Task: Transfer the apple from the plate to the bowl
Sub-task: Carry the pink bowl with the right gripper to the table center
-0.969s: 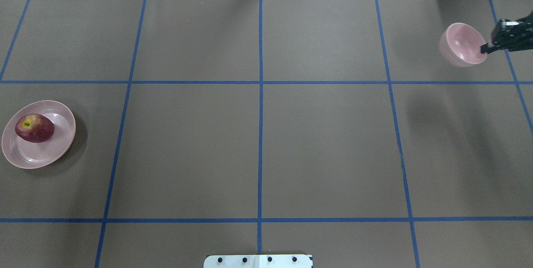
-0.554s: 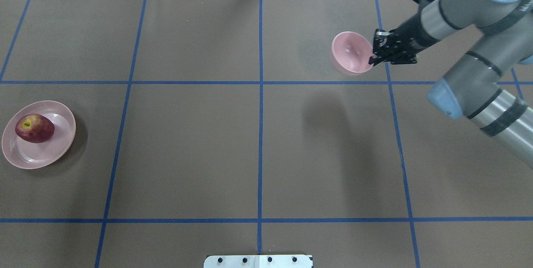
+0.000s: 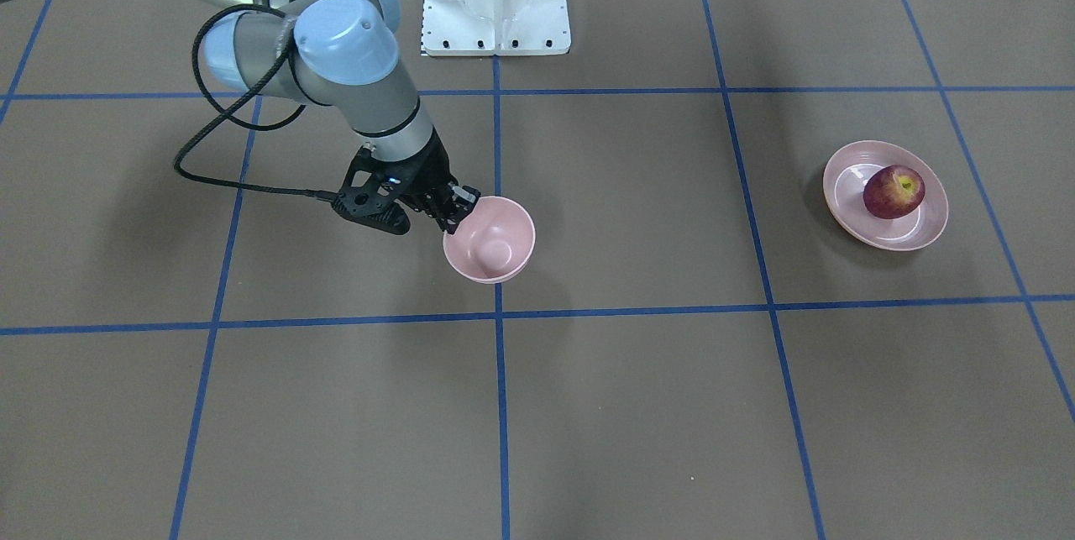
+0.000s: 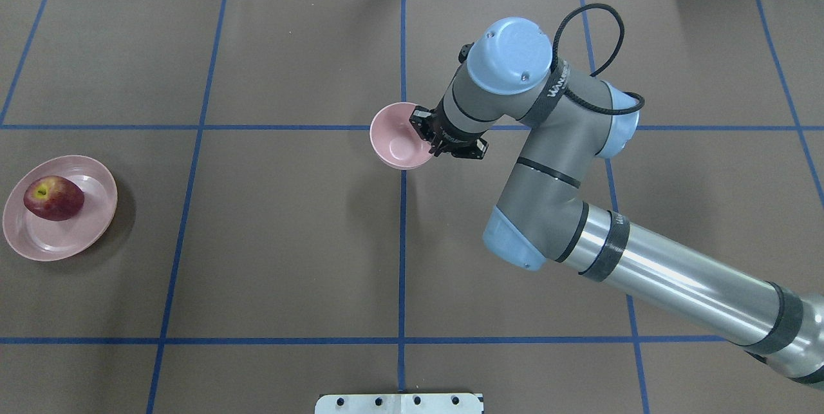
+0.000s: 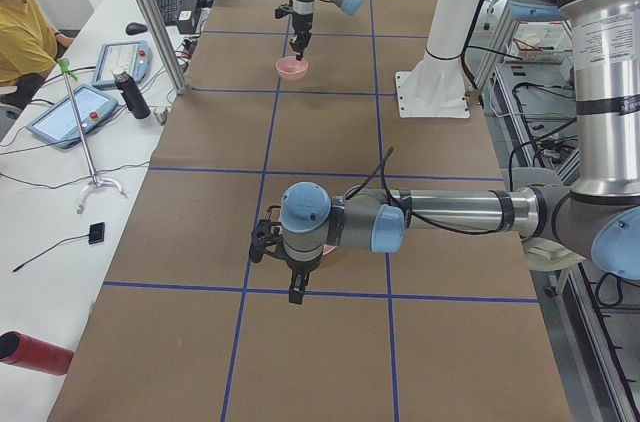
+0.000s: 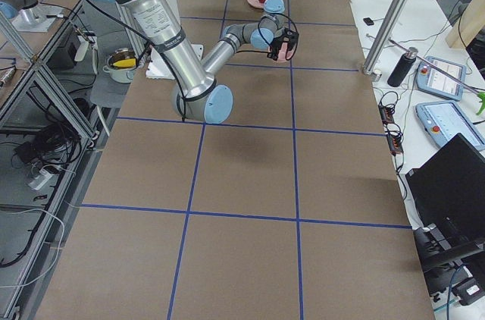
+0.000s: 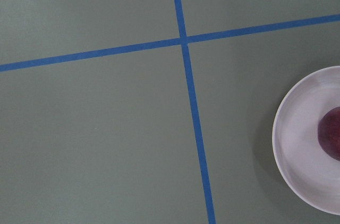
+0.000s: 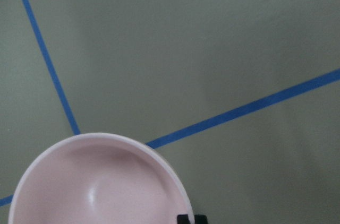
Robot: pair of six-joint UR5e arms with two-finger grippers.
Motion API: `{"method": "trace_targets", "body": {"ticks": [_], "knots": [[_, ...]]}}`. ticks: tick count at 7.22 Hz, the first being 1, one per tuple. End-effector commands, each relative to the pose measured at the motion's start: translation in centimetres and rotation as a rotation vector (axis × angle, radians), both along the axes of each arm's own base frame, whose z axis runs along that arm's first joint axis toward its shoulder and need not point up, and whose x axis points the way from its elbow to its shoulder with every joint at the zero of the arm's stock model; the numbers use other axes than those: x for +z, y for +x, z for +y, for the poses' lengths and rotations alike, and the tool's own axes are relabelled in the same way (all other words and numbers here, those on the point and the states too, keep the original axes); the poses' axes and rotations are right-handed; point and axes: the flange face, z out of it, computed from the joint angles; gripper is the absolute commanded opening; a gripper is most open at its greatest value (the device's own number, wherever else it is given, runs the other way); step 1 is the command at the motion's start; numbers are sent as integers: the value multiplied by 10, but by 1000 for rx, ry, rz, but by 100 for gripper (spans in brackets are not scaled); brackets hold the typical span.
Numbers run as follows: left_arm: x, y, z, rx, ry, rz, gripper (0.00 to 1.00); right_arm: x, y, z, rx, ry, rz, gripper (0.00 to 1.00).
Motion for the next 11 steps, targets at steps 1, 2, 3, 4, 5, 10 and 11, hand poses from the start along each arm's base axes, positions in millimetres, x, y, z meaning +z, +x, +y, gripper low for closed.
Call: {"method": "trace_targets", "body": {"ticks": [1,2,3,4,5,10,11], "knots": [[2,0,0,0,-4,0,98,6,-31,16,-13,-4,42,0],[3,0,0,1,-5,0,98,14,-39,19,-9,7,65,0],[3,0,0,1,-5,0,98,15,-40,20,-10,8,67,0],[3,0,0,1,-3,0,98,19,-44,25,-19,8,72,0],[3,0,0,1,-3,0,98,20,-44,26,-22,12,74,0],[-17,0,-15,0,129,-3,98,-12,46,-18,9,116,68,100],[-28,0,-26,-5,148,1,98,-5,94,-47,-36,151,106,100]]}}
